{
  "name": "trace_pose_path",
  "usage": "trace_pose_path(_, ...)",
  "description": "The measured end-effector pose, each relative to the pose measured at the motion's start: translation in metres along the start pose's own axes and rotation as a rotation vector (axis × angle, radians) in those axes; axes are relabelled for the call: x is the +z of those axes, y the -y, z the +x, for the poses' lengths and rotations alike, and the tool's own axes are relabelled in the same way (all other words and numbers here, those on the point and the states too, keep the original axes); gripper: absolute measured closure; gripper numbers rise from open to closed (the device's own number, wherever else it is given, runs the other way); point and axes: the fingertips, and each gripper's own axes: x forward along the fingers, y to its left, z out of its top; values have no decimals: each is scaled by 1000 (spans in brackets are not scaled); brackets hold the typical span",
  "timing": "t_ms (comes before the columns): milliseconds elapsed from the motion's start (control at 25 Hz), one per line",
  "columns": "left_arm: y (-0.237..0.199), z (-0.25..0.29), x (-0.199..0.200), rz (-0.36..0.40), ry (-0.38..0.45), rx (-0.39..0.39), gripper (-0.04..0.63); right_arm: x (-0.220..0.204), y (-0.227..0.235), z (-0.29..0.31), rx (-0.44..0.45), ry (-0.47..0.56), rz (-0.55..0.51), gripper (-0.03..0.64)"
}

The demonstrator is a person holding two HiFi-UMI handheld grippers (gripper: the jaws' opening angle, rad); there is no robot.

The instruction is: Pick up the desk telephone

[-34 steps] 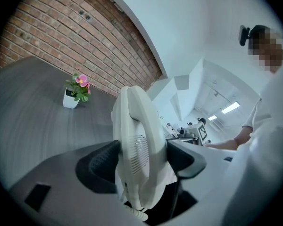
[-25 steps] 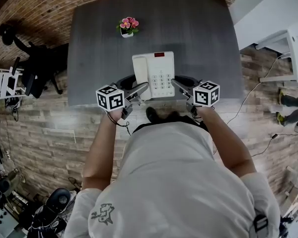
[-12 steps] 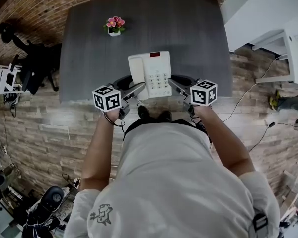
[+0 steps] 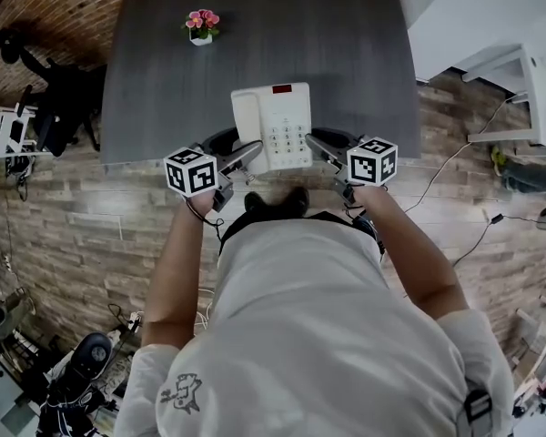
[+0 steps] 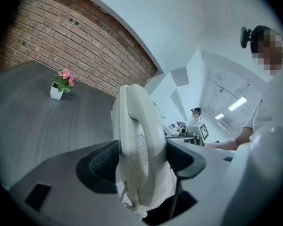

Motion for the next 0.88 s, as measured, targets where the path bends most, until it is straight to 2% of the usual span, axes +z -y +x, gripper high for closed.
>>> trace_pose_path(280, 11, -8, -2, 21, -4, -14, 264, -6, -12, -8, -7, 16, 2, 545)
trace_pose_path(560, 11, -47, -11, 29, -8, -28, 264, -23, -48, 4, -16, 25, 7, 546)
trace_pose_path(880, 11, -46, -11, 20, -27, -33, 264, -25, -49, 3, -23, 28, 28, 548)
